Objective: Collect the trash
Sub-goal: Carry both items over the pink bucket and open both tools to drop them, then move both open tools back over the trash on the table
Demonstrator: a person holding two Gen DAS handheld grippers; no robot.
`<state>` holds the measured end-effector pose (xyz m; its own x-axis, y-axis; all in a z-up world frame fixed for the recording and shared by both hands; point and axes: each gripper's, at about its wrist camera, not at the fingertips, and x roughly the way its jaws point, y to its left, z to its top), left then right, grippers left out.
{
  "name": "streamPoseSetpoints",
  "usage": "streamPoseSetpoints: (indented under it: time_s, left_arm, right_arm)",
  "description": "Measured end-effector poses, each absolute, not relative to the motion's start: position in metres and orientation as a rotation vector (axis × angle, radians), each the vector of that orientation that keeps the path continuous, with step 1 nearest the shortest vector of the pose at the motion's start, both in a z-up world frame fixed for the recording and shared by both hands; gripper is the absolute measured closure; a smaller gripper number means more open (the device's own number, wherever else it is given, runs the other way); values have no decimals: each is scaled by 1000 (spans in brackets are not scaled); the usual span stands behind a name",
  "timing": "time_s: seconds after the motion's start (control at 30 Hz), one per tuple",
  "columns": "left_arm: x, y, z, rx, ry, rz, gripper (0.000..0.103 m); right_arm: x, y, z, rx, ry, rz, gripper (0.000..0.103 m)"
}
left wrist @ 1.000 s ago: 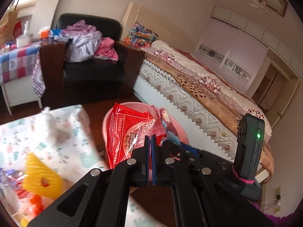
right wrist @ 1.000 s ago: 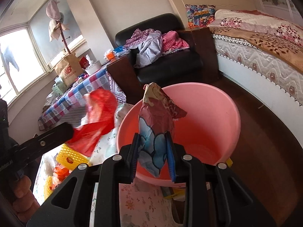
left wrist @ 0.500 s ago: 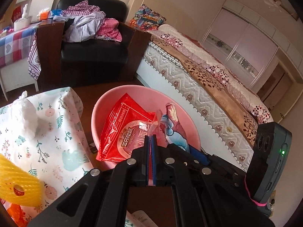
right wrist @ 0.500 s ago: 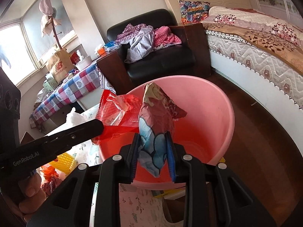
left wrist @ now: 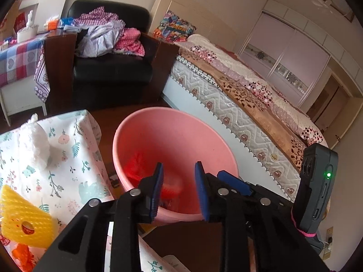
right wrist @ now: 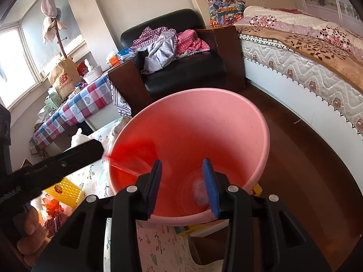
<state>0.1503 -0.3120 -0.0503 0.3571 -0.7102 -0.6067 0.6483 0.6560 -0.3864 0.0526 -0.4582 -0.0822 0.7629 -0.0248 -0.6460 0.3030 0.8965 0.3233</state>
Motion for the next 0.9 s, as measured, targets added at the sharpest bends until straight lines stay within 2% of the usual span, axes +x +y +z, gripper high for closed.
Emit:
streamPoseSetpoints:
  time_s: [0.33,0.43,0.9]
  left_arm:
    - [127,-295,-20,-61,728,-863,75]
    - [119,-284,-12,-68,712,-842,59]
    - [78,-199,10,-51,610,-676,58]
  right_arm:
    - [40,-445,-63,387,647,-171,63]
    - [34,-434,-55,362,624,-147,51]
    - [15,-369,-20,240,544,-9,51]
